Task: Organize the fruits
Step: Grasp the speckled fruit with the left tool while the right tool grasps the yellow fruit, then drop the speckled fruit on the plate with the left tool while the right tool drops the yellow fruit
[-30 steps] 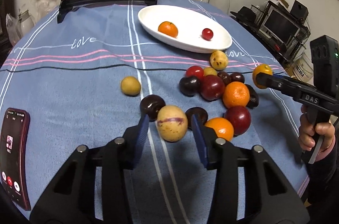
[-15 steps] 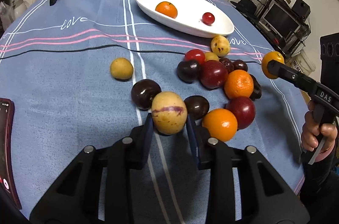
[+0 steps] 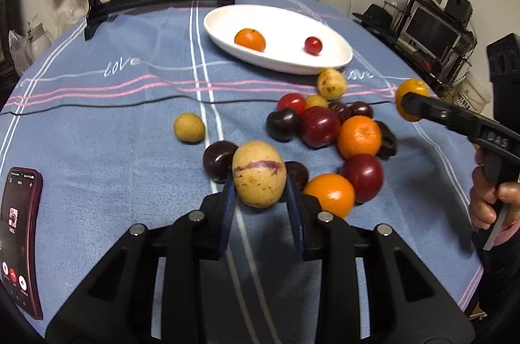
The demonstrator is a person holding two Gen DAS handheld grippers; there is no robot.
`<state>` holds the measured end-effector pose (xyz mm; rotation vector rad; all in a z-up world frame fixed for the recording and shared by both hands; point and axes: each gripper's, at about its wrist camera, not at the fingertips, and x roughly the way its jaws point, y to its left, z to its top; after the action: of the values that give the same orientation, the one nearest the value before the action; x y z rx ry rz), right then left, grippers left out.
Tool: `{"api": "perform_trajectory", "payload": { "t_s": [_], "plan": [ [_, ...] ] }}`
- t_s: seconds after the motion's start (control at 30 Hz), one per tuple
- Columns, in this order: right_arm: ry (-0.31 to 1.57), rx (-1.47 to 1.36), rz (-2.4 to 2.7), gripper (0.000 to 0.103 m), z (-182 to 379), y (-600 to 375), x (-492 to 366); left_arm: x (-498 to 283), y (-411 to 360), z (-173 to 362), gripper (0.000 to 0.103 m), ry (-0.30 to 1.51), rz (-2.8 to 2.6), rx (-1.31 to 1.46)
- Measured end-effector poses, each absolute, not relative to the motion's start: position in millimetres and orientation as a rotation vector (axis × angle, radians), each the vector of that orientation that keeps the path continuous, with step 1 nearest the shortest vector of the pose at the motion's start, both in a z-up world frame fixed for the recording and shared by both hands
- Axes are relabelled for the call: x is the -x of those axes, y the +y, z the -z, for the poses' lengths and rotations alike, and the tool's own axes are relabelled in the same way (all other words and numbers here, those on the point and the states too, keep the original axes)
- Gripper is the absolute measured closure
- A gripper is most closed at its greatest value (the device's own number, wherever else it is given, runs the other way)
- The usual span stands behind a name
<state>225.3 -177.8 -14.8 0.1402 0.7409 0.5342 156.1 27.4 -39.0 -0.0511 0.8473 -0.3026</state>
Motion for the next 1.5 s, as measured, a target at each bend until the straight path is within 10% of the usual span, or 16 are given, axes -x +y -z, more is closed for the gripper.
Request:
{"api": "perform_trajectory", "payload": {
  "t_s": [0.6,1.0,1.03,1.13,1.5],
  "plan": [
    [0.714,-0.169,-0.387,0.063,5.1,-170.3,-332.2,-274.3,-9.5,-30.5,0.072,0.781,0.337,0.031],
    [0.834,-0.093,-0.368,0.059,34.7,-161.5,-384.3,-394.4,-56.3,12.6,0.071,0.943,0.215,-0.064],
    [0.833,-0.086,-0.366,0.058,34.7,-160.8,-383.1,-395.7,-53.9,13.7,0.069,0.951,0.206,-0.059],
    [0.818,-0.088,-0.363,0.04,27.2,-165.1,-379.4,-379.5,-47.7,-1.2,0.02,0.885,0.179,-0.054],
    [0.768,-0.002,-0.474,0.04,10.1,-167.2,-296.1,-220.7,-7.1,-34.4,0.009,0.75,0.144,-0.077]
  ]
}}
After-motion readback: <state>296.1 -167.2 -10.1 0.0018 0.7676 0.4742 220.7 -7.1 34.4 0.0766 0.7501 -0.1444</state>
